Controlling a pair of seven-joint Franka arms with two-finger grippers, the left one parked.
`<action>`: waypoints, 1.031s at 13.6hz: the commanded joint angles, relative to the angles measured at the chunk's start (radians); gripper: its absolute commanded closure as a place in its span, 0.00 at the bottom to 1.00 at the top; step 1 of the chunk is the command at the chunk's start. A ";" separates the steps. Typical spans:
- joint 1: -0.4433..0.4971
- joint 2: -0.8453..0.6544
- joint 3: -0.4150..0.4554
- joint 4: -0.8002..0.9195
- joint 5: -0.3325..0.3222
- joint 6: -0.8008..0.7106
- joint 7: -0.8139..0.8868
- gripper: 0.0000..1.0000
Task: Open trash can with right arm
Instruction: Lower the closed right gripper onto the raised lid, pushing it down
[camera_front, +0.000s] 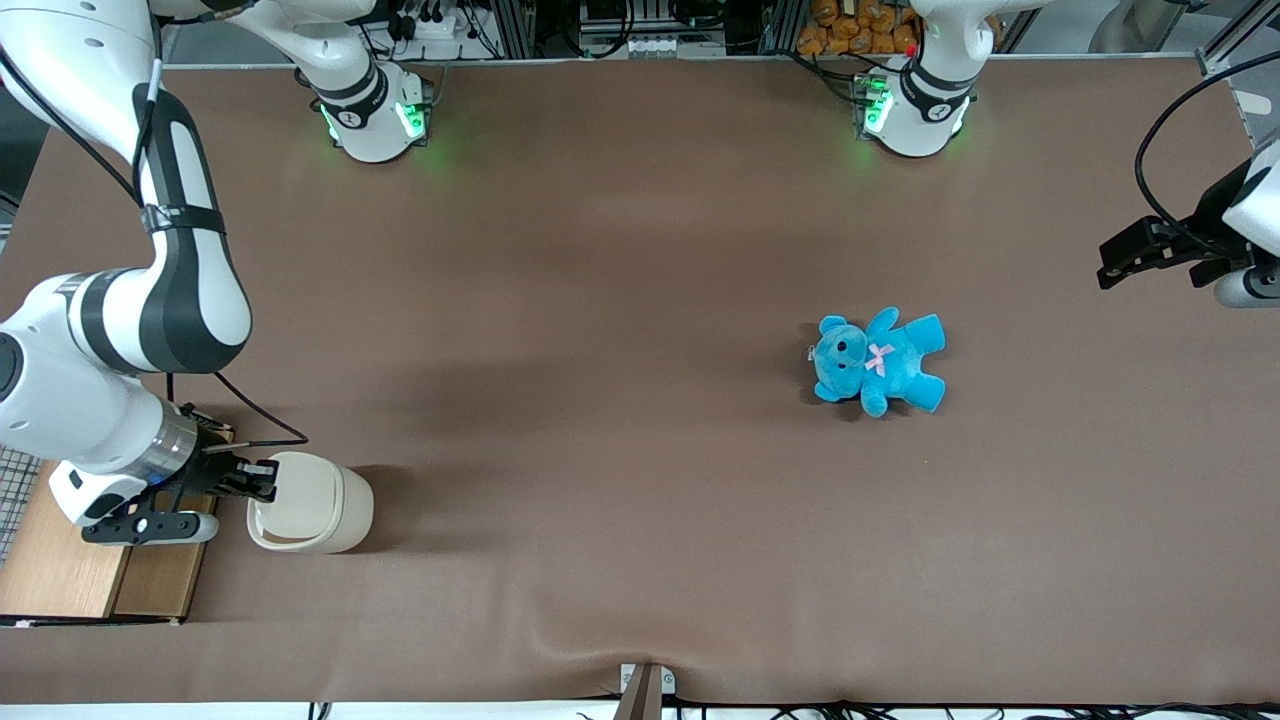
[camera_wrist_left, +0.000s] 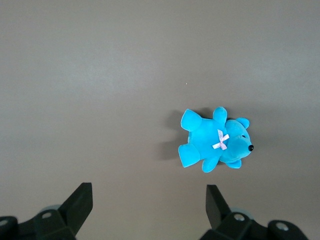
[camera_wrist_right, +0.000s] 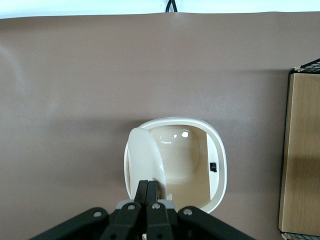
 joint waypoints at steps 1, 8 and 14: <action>-0.010 0.027 0.003 0.023 -0.005 0.003 -0.038 1.00; -0.028 0.052 -0.004 0.015 -0.046 0.044 -0.118 1.00; -0.040 0.084 -0.004 0.009 -0.061 0.058 -0.120 1.00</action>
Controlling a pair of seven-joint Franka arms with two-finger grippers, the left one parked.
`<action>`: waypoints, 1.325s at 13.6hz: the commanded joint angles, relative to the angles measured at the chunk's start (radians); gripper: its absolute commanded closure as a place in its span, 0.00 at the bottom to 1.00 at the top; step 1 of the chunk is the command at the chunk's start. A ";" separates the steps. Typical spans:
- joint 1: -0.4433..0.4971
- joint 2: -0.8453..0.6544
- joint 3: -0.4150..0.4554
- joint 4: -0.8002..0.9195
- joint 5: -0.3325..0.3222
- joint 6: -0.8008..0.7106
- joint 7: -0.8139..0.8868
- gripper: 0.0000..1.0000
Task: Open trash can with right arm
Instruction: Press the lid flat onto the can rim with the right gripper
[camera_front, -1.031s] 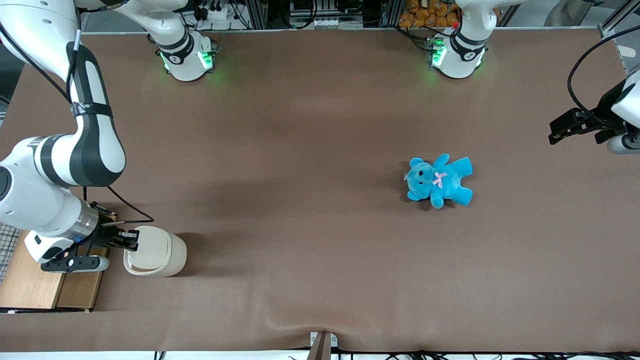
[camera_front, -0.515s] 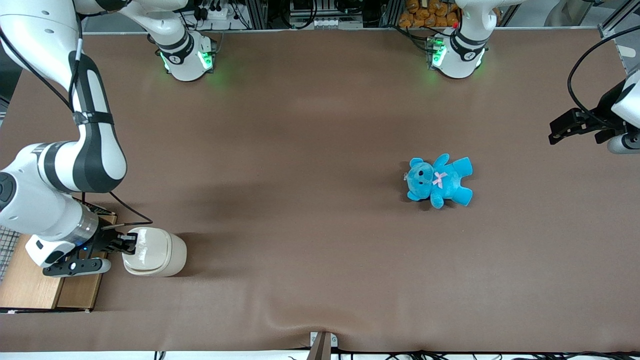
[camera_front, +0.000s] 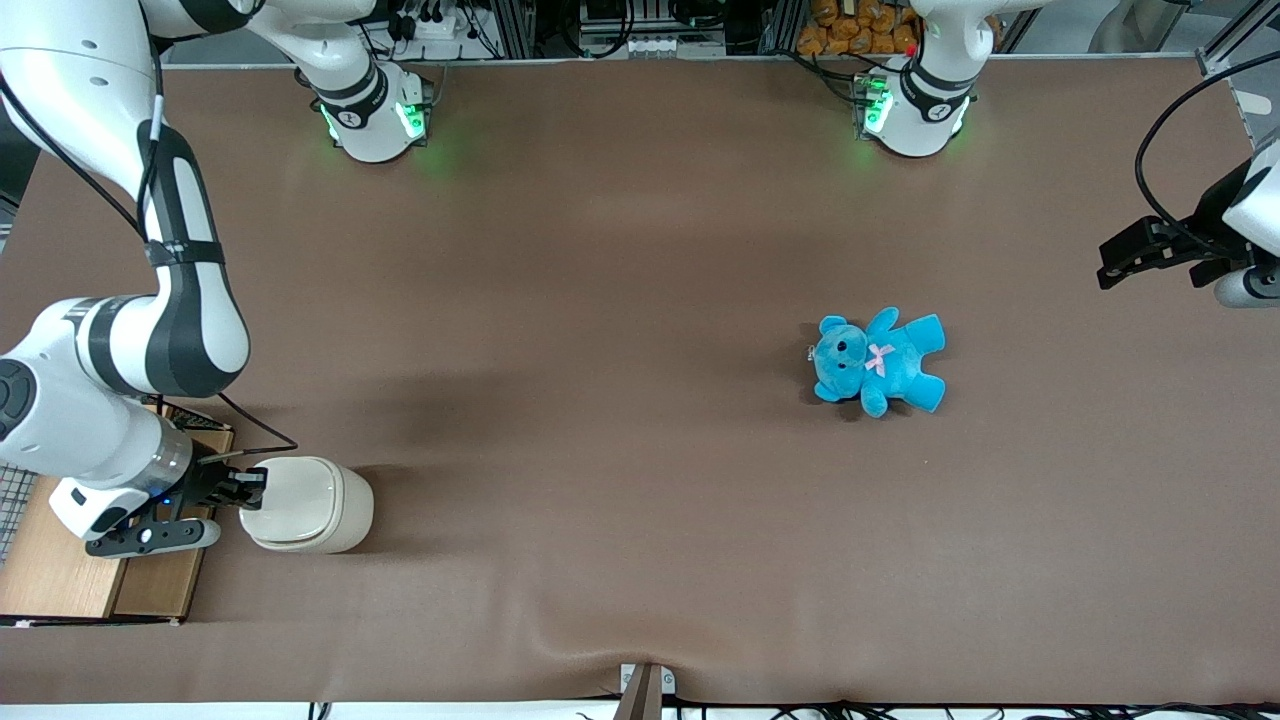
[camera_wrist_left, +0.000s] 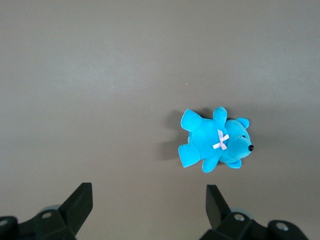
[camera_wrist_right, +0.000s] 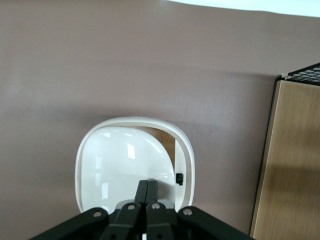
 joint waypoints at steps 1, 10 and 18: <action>-0.011 0.021 0.008 -0.001 -0.018 0.024 -0.013 1.00; -0.016 0.037 0.008 -0.041 -0.017 0.098 -0.013 1.00; -0.013 0.037 0.008 -0.091 -0.017 0.179 -0.013 1.00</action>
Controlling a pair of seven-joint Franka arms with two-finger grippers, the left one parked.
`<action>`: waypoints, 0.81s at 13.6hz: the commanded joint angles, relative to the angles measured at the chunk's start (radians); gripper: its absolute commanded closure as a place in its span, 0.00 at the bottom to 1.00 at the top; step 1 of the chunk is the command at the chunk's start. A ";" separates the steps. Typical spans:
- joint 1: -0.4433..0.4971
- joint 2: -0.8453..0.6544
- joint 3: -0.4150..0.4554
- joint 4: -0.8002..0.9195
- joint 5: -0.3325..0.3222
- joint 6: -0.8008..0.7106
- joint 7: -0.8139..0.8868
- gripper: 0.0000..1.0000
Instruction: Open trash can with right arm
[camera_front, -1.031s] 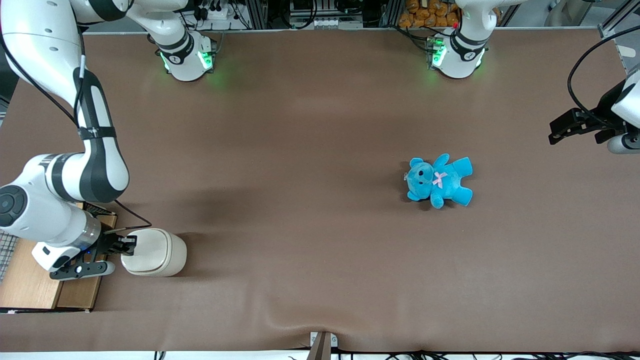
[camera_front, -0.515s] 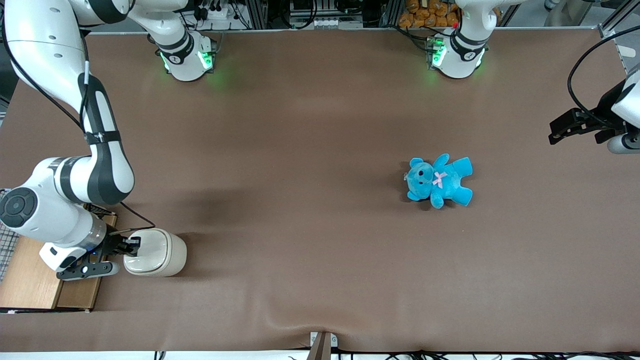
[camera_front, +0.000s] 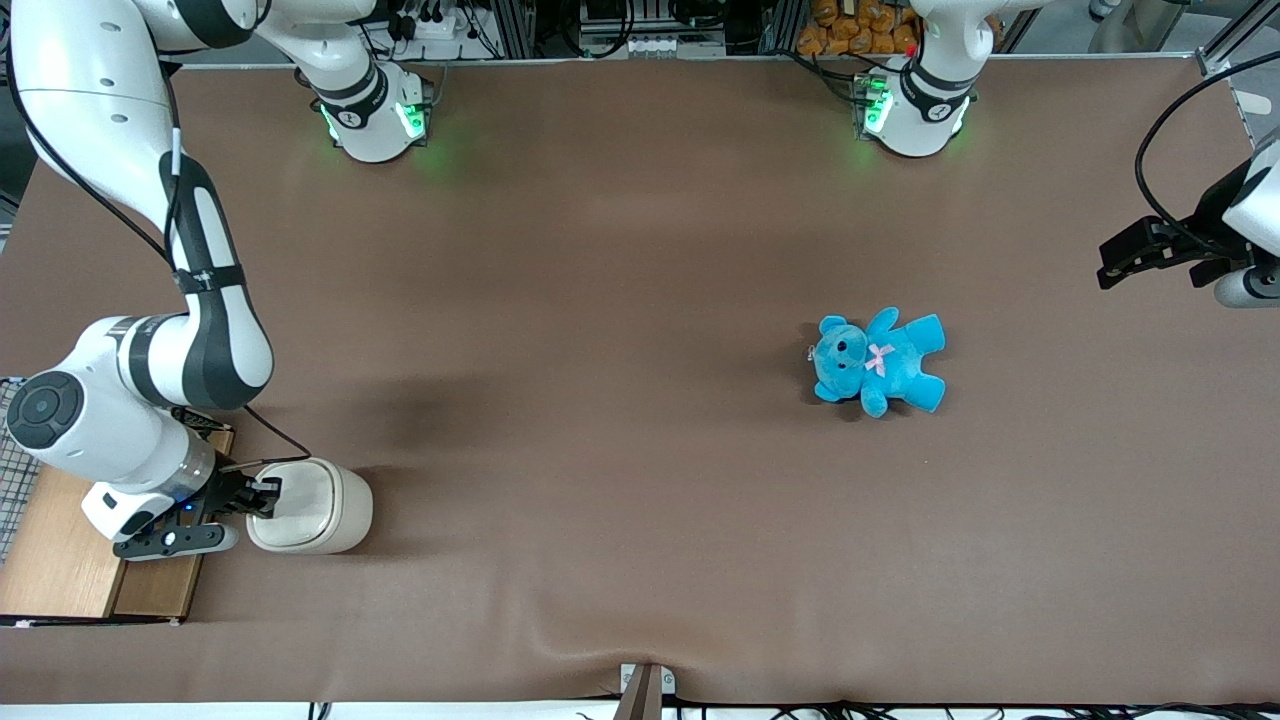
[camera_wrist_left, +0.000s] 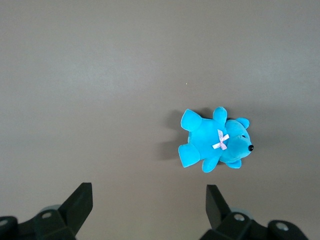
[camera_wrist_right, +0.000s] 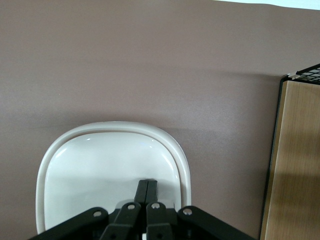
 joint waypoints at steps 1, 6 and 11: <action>-0.008 0.003 0.008 -0.022 -0.013 0.029 -0.010 1.00; 0.001 -0.012 0.011 0.047 0.004 -0.101 0.003 1.00; 0.003 -0.038 0.016 0.147 0.003 -0.288 0.003 0.78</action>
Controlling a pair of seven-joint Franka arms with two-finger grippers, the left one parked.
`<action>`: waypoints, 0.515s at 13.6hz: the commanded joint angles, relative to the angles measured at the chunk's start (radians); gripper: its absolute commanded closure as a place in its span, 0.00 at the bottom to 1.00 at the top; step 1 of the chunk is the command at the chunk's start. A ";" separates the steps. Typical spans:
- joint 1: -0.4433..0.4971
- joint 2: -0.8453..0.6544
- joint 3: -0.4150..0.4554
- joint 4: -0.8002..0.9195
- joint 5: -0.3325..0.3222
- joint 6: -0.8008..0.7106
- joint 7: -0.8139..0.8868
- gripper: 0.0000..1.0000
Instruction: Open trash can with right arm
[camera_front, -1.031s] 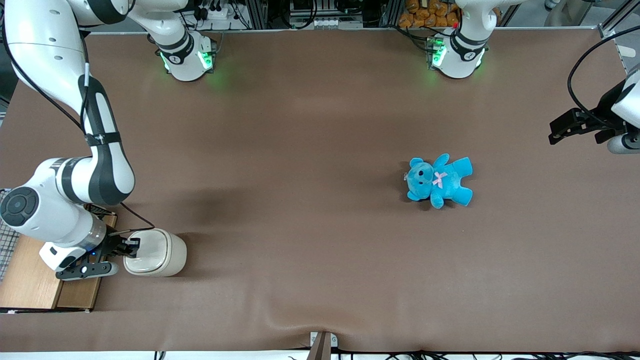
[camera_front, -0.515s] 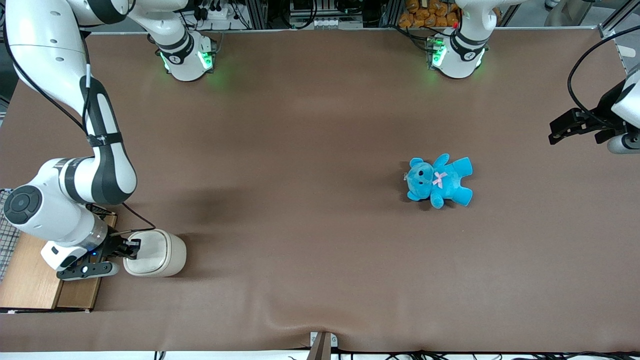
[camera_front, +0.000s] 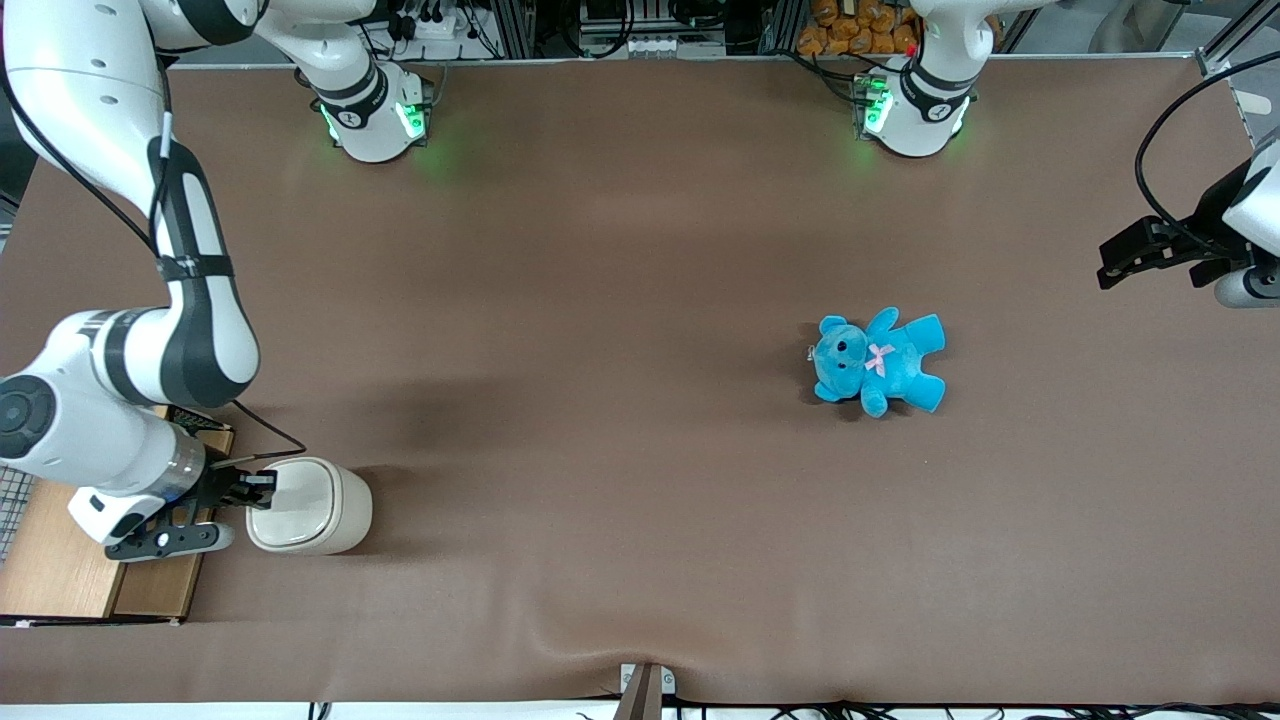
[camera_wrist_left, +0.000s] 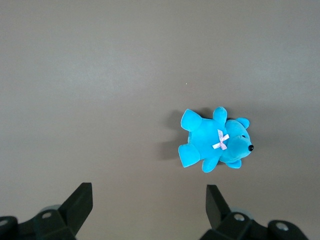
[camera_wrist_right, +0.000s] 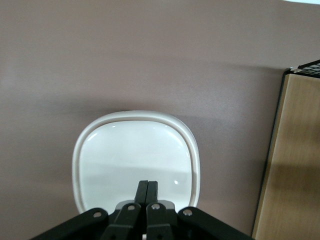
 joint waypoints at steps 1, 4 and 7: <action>-0.011 -0.033 0.009 0.033 0.004 -0.101 0.003 0.63; -0.025 -0.082 0.007 0.032 0.028 -0.171 -0.003 0.00; -0.026 -0.160 0.004 0.032 0.033 -0.295 0.005 0.00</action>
